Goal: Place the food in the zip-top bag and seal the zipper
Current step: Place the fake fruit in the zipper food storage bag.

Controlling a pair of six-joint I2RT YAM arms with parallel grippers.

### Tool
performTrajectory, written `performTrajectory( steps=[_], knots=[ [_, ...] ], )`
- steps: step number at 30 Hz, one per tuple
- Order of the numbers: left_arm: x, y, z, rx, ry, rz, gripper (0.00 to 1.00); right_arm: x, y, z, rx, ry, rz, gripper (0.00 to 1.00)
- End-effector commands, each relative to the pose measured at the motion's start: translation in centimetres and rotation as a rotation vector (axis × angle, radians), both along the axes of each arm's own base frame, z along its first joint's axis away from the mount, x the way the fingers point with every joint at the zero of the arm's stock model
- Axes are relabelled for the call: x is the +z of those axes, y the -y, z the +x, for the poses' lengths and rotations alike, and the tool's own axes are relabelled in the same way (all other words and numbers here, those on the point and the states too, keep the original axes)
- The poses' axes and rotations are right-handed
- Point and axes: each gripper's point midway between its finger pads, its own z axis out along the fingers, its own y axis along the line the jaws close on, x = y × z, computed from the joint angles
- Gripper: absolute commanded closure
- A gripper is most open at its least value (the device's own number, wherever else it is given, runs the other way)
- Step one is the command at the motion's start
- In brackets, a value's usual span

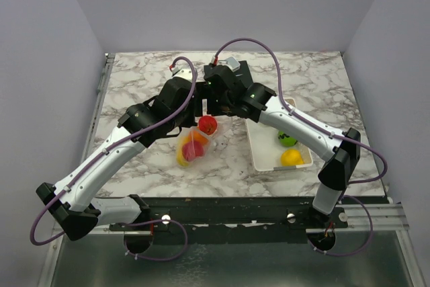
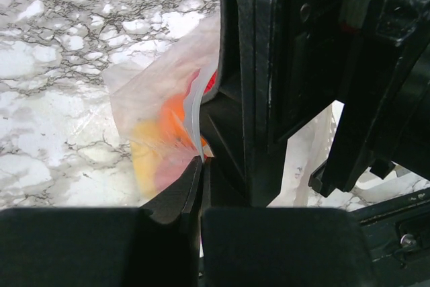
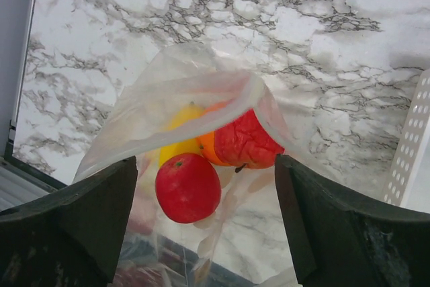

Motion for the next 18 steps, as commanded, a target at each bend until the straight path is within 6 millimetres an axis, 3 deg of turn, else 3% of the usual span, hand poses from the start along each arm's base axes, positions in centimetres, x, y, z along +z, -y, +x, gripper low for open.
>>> performTrajectory(
  steps=[1,10,18],
  knots=[
    [0.2,0.1,0.3,-0.002,0.019,-0.004,1.0,2.4,-1.0,-0.3,0.018,0.033,0.089,0.11],
    [0.1,0.3,0.3,-0.006,0.014,-0.009,1.0,4.2,0.8,-1.6,0.02,0.038,0.09,0.15],
    [0.0,0.5,0.3,-0.006,0.007,-0.02,1.0,3.7,4.3,-3.9,-0.016,-0.002,0.058,0.21]
  ],
)
